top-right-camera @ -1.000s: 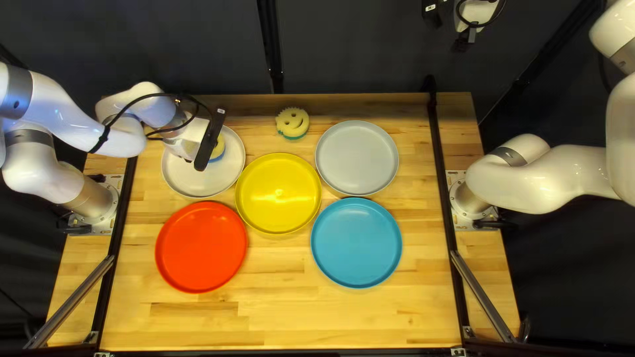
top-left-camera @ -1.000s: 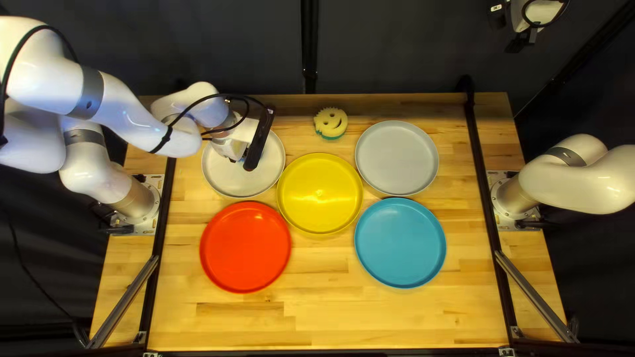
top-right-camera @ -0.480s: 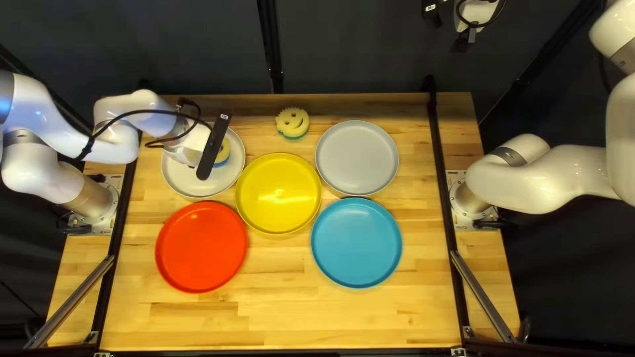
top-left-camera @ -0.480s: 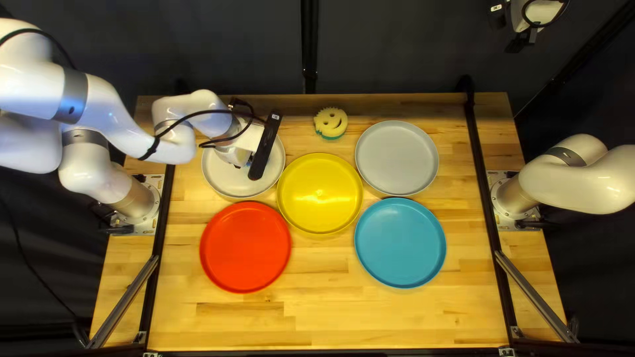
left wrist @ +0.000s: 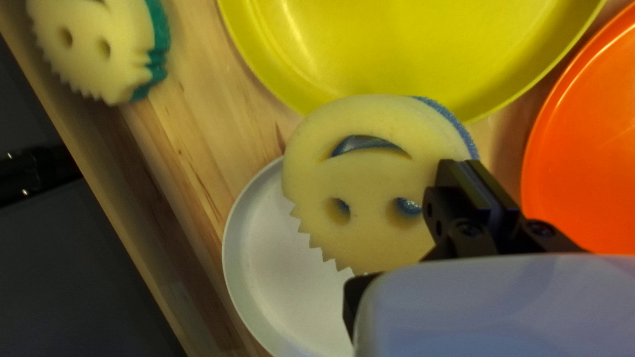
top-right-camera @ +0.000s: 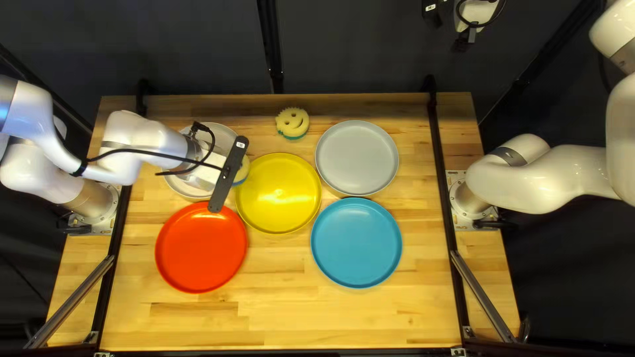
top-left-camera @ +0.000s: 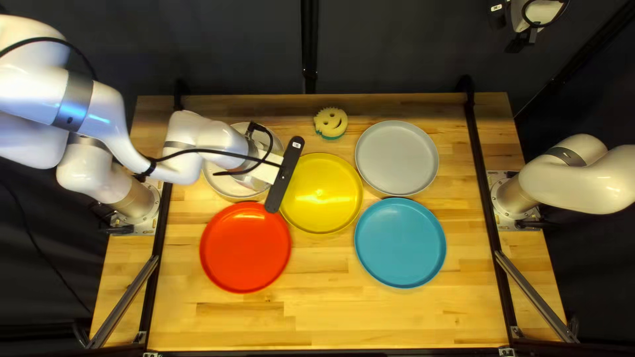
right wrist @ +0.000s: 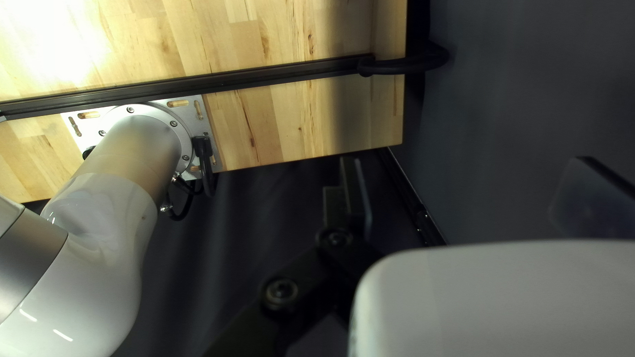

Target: Pick up sponge and scrub the plate

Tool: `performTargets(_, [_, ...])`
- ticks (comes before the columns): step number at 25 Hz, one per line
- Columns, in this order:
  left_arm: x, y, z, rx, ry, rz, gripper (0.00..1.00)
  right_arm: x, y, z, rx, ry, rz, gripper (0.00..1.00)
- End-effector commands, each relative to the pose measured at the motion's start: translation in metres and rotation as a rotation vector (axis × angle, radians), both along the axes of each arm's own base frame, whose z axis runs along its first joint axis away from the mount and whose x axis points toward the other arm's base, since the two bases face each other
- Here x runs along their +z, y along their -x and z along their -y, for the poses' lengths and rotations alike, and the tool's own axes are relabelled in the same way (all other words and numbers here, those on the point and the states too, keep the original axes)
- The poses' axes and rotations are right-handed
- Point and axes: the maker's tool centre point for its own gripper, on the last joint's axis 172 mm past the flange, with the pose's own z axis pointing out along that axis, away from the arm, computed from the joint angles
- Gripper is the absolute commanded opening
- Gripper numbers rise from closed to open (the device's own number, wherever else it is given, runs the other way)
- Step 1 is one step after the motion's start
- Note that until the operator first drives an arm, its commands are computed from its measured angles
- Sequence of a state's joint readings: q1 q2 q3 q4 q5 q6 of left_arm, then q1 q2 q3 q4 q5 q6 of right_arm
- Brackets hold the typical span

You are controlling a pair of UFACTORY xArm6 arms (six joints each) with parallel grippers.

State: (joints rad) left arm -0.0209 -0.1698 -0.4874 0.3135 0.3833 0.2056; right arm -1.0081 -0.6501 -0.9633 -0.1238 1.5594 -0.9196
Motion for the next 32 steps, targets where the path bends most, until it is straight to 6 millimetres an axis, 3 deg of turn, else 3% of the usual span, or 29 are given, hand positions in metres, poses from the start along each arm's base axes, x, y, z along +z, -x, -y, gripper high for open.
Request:
performTargets(1, [-0.027, -0.019, 0.012, -0.056, 0.046, 0.027, 0.0, 0.0, 0.0, 0.0, 0.0, 0.0, 0.0, 1.0])
performTargets(15, [-0.034, -0.017, 0.012, -0.058, 0.057, 0.027, 0.0, 0.0, 0.0, 0.0, 0.0, 0.0, 0.0, 1.0])
performTargets(19, [-0.046, -0.035, 0.017, -0.064, 0.06, 0.026, 0.0, 0.0, 0.0, 0.0, 0.0, 0.0, 0.0, 1.0])
performTargets(29, [-0.05, -0.049, 0.033, -0.094, 0.067, 0.016, 0.0, 0.0, 0.0, 0.0, 0.0, 0.0, 0.0, 1.0])
performTargets(32, [-0.051, -0.047, 0.021, -0.091, 0.069, 0.011, 0.0, 0.0, 0.0, 0.0, 0.0, 0.0, 0.0, 1.0])
